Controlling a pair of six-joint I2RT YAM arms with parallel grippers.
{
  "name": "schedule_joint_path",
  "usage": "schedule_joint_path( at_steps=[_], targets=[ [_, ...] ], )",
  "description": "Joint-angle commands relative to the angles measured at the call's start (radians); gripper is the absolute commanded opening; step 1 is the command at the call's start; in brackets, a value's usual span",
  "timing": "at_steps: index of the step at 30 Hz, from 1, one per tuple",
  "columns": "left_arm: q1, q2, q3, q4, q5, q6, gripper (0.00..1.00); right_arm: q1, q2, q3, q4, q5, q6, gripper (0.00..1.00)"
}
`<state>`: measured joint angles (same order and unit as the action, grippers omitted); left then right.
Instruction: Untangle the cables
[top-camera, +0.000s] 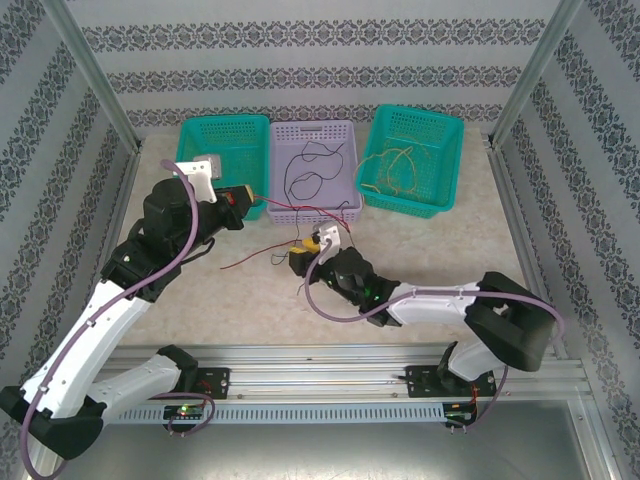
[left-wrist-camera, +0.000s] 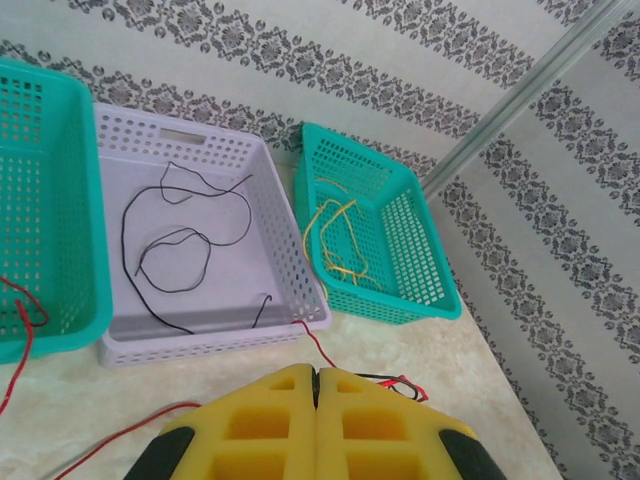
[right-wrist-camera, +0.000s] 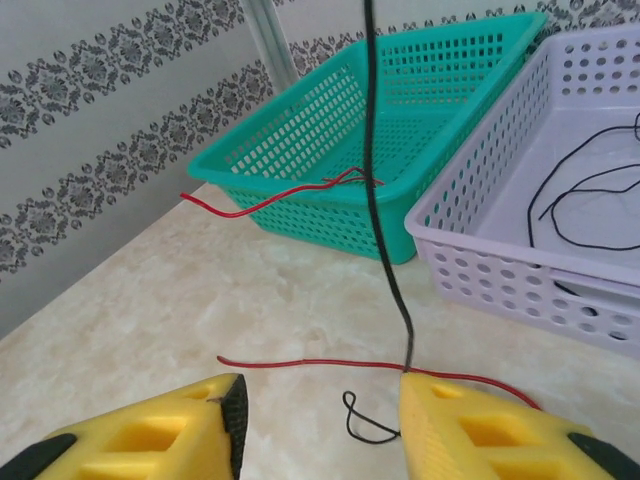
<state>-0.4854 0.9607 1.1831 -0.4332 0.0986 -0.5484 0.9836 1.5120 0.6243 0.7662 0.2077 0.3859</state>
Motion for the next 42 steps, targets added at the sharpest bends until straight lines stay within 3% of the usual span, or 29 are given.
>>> schedule_joint_path(
  at_steps=[1,6,17,21,24,28,42],
  targets=[
    [-0.013,-0.001,0.000,0.052,0.043,-0.028,0.00,-0.008,0.056,0.046,0.063,0.021,-0.019,0.47],
    [-0.013,-0.004,-0.018,0.064,0.061,-0.037,0.00,-0.003,0.150,0.097,0.132,0.092,-0.069,0.50],
    [-0.014,-0.019,-0.054,0.093,0.087,-0.038,0.00,-0.015,0.389,0.074,0.609,0.189,-0.116,0.53],
    [-0.014,-0.035,-0.071,0.091,0.082,-0.025,0.00,-0.004,0.427,0.098,0.619,0.181,-0.159,0.53],
    [-0.014,-0.044,-0.082,0.096,0.086,-0.027,0.00,-0.005,0.418,0.090,0.619,0.251,-0.188,0.53],
    [-0.014,-0.058,-0.085,0.081,0.072,-0.008,0.00,-0.016,0.374,0.050,0.619,0.222,-0.179,0.53],
    [-0.013,-0.051,-0.102,0.101,0.063,0.053,0.00,0.098,0.235,-0.114,0.619,0.189,-0.406,0.56]
  ],
)
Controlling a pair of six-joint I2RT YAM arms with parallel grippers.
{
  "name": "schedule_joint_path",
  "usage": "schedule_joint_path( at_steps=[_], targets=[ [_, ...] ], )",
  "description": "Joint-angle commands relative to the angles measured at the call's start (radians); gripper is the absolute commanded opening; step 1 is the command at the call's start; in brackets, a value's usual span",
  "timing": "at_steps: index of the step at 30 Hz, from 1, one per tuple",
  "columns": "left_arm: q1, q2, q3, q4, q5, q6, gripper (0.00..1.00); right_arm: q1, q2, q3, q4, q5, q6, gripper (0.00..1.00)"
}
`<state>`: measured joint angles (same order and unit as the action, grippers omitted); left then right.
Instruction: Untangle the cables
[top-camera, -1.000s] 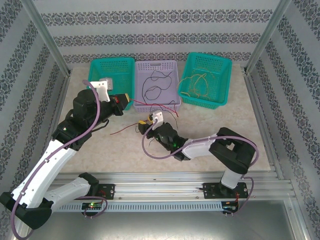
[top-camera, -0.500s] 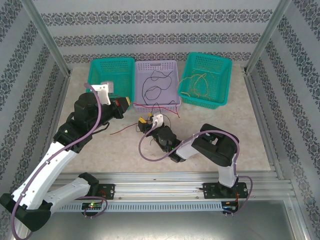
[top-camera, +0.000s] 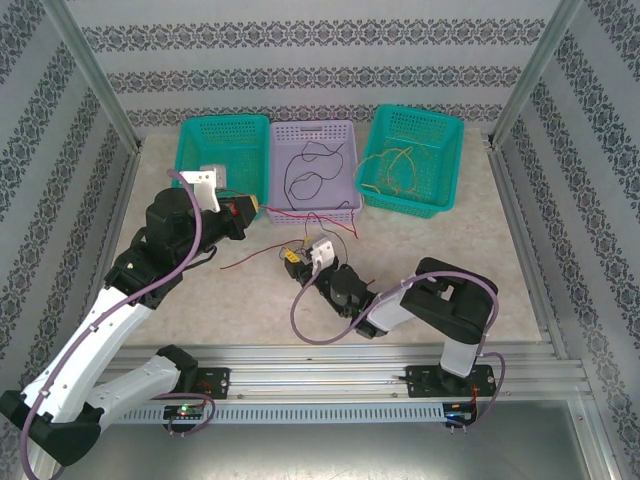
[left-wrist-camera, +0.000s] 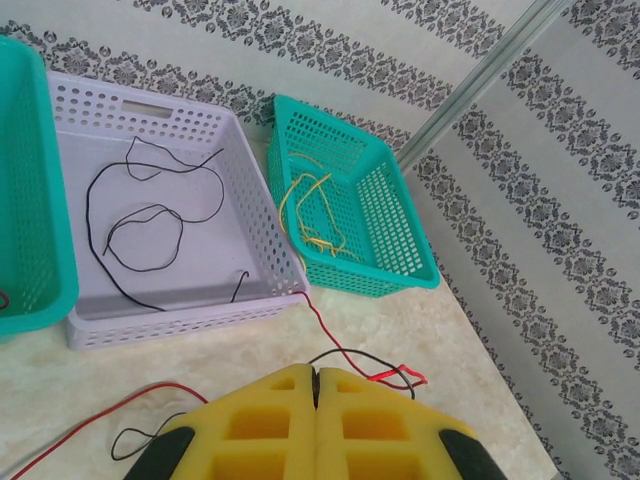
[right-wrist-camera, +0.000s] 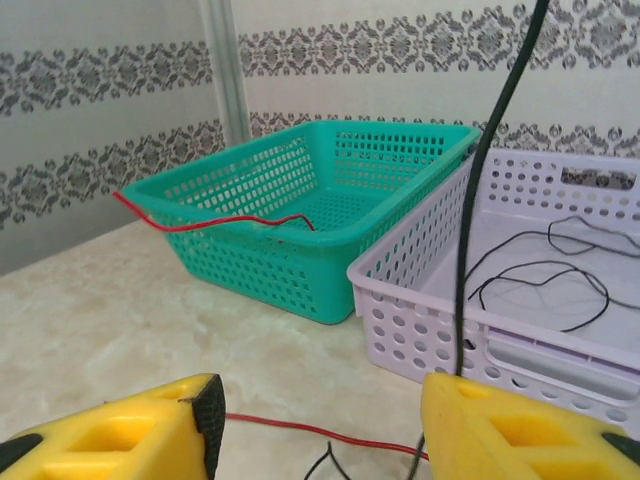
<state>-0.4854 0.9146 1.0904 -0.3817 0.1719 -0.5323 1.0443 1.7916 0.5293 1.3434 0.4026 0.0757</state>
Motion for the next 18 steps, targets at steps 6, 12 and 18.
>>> schedule_joint_path(
  at_steps=[6,12,18],
  targets=[
    [-0.013,0.007,-0.007,0.062,0.001,0.050,0.00,0.066,-0.093,-0.049,0.042,-0.012,-0.168,0.79],
    [-0.014,0.010,-0.009,0.069,0.005,0.052,0.00,0.022,-0.057,-0.033,0.042,0.009,-0.111,0.81],
    [-0.014,0.017,-0.005,0.067,0.012,0.049,0.00,0.008,-0.077,-0.027,0.042,0.062,-0.070,0.82]
  ],
)
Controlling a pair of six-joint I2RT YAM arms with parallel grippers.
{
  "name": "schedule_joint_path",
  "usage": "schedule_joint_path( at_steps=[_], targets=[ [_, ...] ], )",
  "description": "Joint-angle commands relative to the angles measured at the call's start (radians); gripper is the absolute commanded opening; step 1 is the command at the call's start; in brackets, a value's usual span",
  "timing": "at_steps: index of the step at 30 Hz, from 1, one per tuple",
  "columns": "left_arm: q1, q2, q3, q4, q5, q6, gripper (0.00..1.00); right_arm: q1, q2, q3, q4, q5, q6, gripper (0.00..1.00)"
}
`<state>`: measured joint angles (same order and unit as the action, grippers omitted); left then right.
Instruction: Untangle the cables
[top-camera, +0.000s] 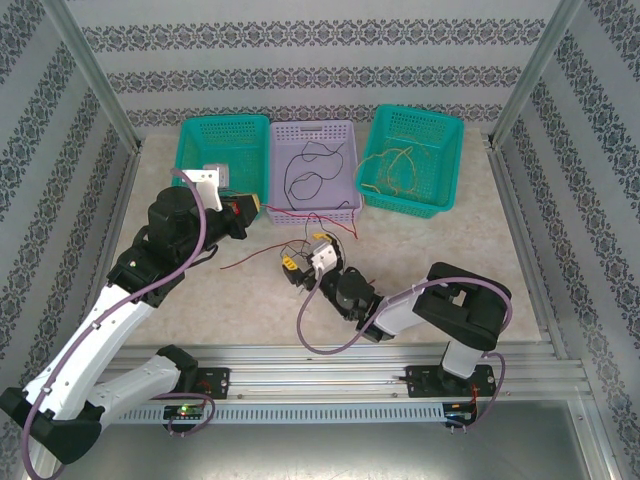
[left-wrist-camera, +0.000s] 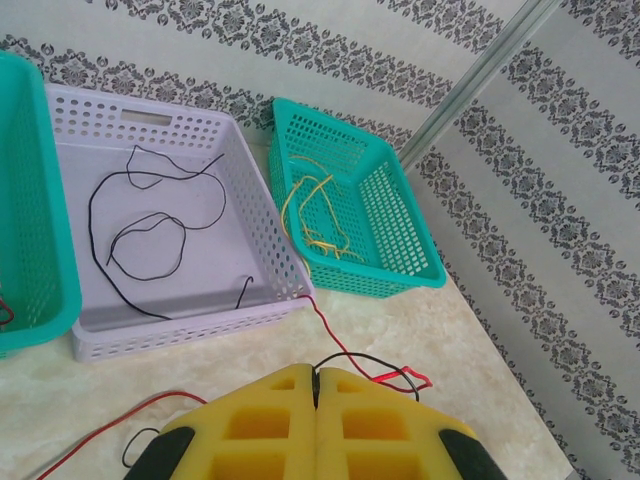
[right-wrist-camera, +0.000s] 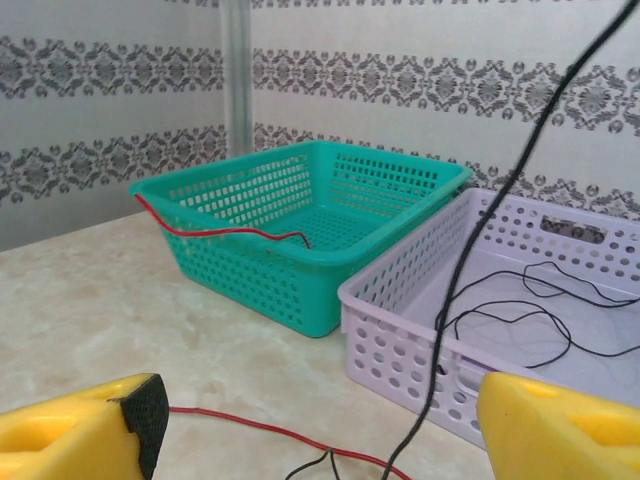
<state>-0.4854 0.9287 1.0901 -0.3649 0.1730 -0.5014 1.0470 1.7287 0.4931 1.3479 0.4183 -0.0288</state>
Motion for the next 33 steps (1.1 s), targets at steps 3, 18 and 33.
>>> schedule_joint_path(
  at_steps=[3,18,33],
  targets=[
    [-0.013,0.005,-0.004,0.052,0.012,0.019,0.00,0.007,-0.016,-0.005,0.037,0.076,0.053,0.83],
    [-0.013,-0.004,-0.008,0.080,0.046,-0.009,0.00,-0.077,0.131,0.213,0.037,0.101,0.024,0.61],
    [0.002,0.050,0.176,-0.118,-0.319,0.170,0.00,-0.027,-0.281,-0.158,-0.170,0.044,0.156,0.00]
  ],
)
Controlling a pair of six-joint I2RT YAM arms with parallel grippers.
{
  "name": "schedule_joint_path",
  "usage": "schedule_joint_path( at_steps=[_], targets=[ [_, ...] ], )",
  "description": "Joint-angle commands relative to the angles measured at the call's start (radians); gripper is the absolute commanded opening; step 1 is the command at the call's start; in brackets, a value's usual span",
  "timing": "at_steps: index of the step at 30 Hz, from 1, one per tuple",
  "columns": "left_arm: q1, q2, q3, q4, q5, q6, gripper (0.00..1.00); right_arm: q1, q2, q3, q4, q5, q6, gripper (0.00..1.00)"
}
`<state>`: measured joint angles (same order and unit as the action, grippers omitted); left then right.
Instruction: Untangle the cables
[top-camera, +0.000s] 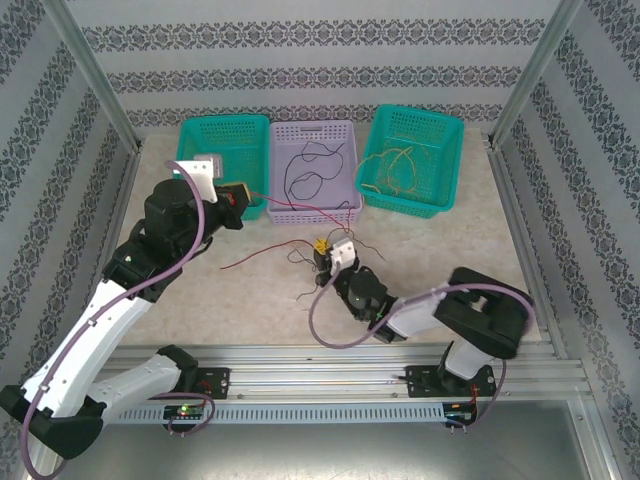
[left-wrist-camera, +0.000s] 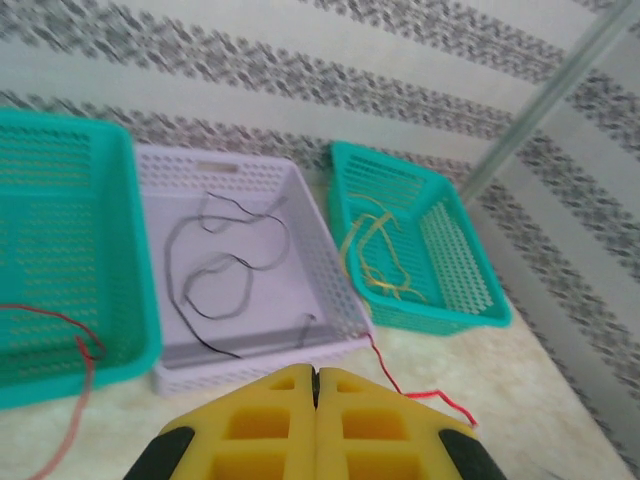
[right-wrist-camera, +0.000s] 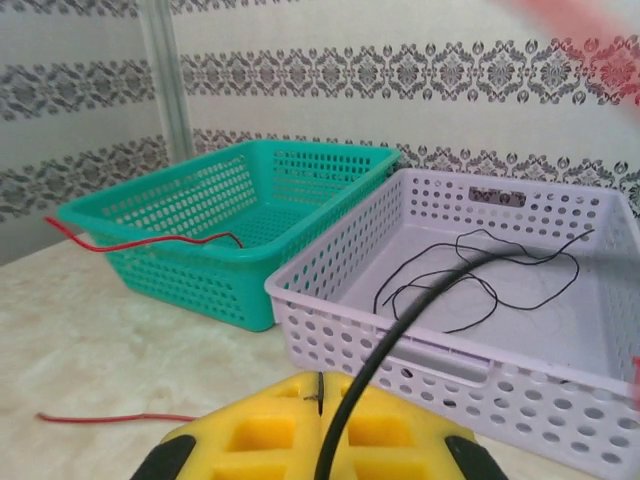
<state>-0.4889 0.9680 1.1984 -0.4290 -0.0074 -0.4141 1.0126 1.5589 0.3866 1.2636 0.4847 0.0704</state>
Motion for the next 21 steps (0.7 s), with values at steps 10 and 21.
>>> schedule_joint_path(
  at_steps=[10,21],
  targets=[
    [0.070,0.149,0.257,-0.084,-0.451,0.260,0.00,-0.070,-0.790,-0.146,-0.619,0.014,-0.035,0.00],
    [0.151,0.358,0.408,0.094,-0.621,0.508,0.00,-0.109,-0.910,0.234,-0.981,-0.047,-0.171,0.00]
  ],
)
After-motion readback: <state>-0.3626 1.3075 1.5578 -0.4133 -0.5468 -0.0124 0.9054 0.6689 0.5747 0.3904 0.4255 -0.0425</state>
